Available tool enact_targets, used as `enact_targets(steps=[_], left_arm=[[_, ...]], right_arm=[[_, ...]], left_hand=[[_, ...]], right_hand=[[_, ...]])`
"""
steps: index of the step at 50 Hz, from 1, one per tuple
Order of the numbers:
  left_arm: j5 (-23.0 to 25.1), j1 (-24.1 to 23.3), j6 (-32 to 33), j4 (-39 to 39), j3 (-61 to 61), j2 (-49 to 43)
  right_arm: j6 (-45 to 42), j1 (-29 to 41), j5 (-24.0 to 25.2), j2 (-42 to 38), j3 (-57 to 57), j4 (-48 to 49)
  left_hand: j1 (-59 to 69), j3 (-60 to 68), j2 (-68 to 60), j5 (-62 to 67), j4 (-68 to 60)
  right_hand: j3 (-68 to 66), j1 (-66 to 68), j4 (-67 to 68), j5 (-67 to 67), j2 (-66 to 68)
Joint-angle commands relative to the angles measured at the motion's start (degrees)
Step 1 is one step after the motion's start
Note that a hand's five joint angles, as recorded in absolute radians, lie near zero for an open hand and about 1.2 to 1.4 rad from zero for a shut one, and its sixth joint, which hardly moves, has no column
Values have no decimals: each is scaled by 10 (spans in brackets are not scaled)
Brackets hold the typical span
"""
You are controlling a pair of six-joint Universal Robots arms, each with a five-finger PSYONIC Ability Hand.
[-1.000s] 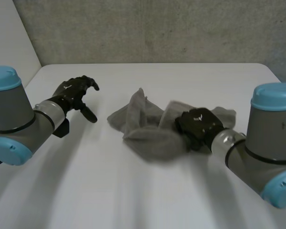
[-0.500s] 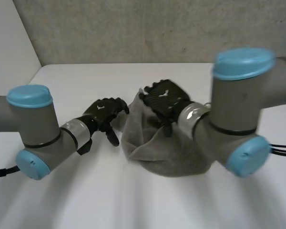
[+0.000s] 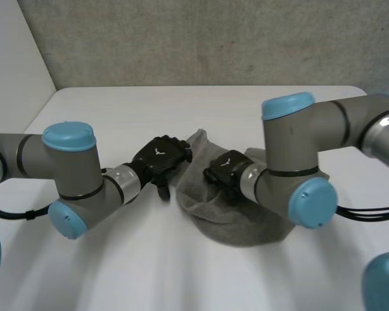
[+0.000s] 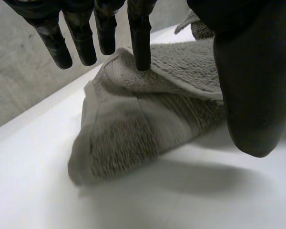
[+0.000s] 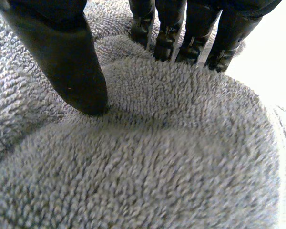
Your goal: Fold the towel.
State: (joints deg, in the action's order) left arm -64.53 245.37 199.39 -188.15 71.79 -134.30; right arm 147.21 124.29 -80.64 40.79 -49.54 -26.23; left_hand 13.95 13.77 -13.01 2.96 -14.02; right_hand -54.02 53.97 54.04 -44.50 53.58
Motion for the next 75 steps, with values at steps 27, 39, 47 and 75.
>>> enact_targets(steps=[27, 39, 47, 75], left_arm=[[85, -51, 0, -8, -57, -24], [96, -63, 1, -8, -79, -46], [95, -63, 0, -4, -111, -72], [87, -35, -7, 83, -83, 111]], right_arm=[[-3, -116, 41, 148, -202, 66], [-7, -120, 40, 148, -209, 71], [-7, -138, 44, 152, -215, 70], [0, -216, 145, 328, -243, 37]], left_hand=[[-9, -7, -1, 1, 9], [33, 35, -43, 43, -32], [135, 137, -145, 145, -135], [660, 662, -670, 670, -660]], right_hand=[[244, -244, -244, 249, -240], [211, -210, -211, 216, -206], [-59, 60, 59, -55, 64], [-260, 260, 260, -255, 264]])
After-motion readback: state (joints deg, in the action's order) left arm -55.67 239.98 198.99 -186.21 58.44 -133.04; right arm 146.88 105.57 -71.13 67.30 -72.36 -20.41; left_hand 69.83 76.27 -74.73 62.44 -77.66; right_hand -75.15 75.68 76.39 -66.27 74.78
